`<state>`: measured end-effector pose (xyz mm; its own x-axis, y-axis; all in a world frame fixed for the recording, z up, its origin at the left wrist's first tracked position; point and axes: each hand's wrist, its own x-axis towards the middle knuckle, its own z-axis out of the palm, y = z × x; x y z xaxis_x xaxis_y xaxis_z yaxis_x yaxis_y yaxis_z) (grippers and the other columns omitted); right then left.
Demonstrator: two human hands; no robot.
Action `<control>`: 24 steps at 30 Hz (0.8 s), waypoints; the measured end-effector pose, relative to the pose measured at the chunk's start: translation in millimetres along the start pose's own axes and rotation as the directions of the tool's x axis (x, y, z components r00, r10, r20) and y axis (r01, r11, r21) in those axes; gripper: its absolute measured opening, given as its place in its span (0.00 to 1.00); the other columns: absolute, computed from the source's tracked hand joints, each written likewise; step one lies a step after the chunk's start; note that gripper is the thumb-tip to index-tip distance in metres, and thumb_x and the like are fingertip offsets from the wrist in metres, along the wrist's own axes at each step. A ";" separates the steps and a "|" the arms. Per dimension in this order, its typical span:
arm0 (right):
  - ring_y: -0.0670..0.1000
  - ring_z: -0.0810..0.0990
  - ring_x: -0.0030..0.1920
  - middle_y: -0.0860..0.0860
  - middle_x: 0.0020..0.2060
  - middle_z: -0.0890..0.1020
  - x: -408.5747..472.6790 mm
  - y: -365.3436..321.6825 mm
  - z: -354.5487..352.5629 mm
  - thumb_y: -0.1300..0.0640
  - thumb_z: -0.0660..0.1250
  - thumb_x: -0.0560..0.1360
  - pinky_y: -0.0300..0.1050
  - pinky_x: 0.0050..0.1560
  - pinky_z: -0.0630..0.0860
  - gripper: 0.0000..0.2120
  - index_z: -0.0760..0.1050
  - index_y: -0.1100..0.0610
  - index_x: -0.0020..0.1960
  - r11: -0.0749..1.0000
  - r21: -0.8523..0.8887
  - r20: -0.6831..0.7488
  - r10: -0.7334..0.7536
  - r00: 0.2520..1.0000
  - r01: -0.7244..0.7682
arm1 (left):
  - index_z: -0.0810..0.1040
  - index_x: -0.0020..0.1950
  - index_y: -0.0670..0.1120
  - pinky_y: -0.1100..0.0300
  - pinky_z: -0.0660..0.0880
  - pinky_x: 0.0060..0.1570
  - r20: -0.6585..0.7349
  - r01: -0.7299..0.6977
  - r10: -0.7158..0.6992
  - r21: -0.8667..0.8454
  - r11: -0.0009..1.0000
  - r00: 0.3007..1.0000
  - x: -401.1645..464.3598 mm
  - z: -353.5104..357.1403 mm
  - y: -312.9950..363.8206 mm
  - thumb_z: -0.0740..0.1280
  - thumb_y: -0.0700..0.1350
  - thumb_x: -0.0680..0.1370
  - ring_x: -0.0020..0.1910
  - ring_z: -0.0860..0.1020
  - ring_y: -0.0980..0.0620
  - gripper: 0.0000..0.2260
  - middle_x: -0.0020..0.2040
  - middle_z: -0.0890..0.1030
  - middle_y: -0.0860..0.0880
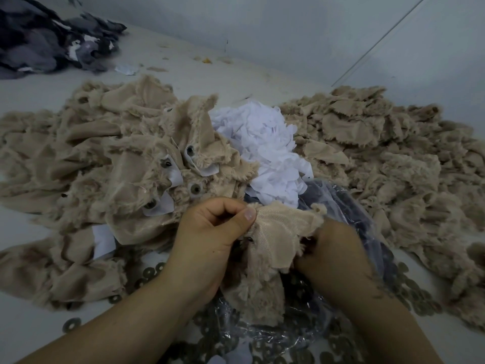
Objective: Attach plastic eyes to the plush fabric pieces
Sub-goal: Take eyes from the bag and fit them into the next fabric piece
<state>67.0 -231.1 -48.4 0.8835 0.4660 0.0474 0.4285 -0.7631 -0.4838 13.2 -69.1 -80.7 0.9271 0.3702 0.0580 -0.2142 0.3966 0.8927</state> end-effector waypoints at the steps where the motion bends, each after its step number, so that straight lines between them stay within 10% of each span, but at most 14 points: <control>1: 0.39 0.76 0.29 0.42 0.27 0.81 -1.3 1.0 -5.1 0.64 0.73 0.70 0.25 0.30 0.68 0.09 0.82 0.52 0.36 0.993 0.113 -0.098 0.000 0.995 0.011 | 0.83 0.36 0.46 0.57 0.77 0.46 0.003 -0.002 0.002 0.005 1.000 1.000 0.0 0.0 -0.4 0.73 0.41 0.69 0.40 0.79 0.48 0.02 0.37 0.82 0.45; 4: 0.35 0.75 0.23 0.38 0.21 0.79 -6.6 -0.4 -9.5 0.71 0.72 0.70 0.26 0.25 0.67 0.21 0.78 0.47 0.29 0.897 0.441 -0.116 0.095 0.989 -0.034 | 0.83 0.36 0.46 0.58 0.77 0.46 0.028 -0.015 0.015 0.014 1.000 1.000 -0.4 1.8 -1.6 0.73 0.40 0.69 0.40 0.78 0.49 0.02 0.38 0.82 0.45; 12: 0.35 0.78 0.29 0.38 0.28 0.82 0.3 5.8 -1.1 0.75 0.68 0.71 0.28 0.31 0.73 0.22 0.77 0.47 0.33 0.851 0.524 -0.193 0.086 0.977 0.029 | 0.84 0.36 0.47 0.63 0.77 0.44 0.064 -0.053 0.050 0.060 0.997 0.997 -2.3 4.7 -1.5 0.72 0.39 0.69 0.39 0.79 0.53 0.04 0.38 0.82 0.48; 18: 0.62 0.85 0.42 0.59 0.37 0.86 -2.6 9.3 -8.0 0.69 0.70 0.73 0.55 0.42 0.84 0.07 0.84 0.60 0.41 0.771 0.624 0.040 0.135 0.990 -0.130 | 0.84 0.36 0.48 0.64 0.77 0.43 0.076 -0.072 0.064 0.097 0.993 0.995 -4.1 5.4 -0.5 0.72 0.40 0.69 0.38 0.79 0.55 0.04 0.37 0.82 0.50; 21: 0.70 0.82 0.53 0.67 0.46 0.84 2.4 5.1 -20.4 0.69 0.63 0.78 0.63 0.55 0.81 0.08 0.82 0.68 0.48 0.553 0.757 0.218 0.290 0.932 -0.349 | 0.84 0.36 0.49 0.64 0.77 0.43 0.074 -0.078 0.069 0.124 0.989 0.995 -4.1 5.1 -0.1 0.73 0.42 0.69 0.38 0.79 0.55 0.03 0.37 0.83 0.50; 24: 0.58 0.87 0.49 0.61 0.47 0.87 -0.6 -0.1 -37.2 0.51 0.66 0.75 0.47 0.44 0.84 0.19 0.81 0.67 0.53 0.299 0.866 0.330 0.262 0.907 -0.401 | 0.84 0.36 0.49 0.64 0.78 0.42 0.070 -0.087 0.077 0.156 0.984 0.995 -4.1 5.4 -0.8 0.74 0.45 0.69 0.37 0.79 0.56 0.02 0.36 0.82 0.52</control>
<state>73.4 -248.0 -15.9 0.8511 0.3707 -0.3717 -0.3902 -0.0270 -0.9203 11.2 -75.4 -79.2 0.9271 0.3399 0.1577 -0.2434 0.2265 0.9431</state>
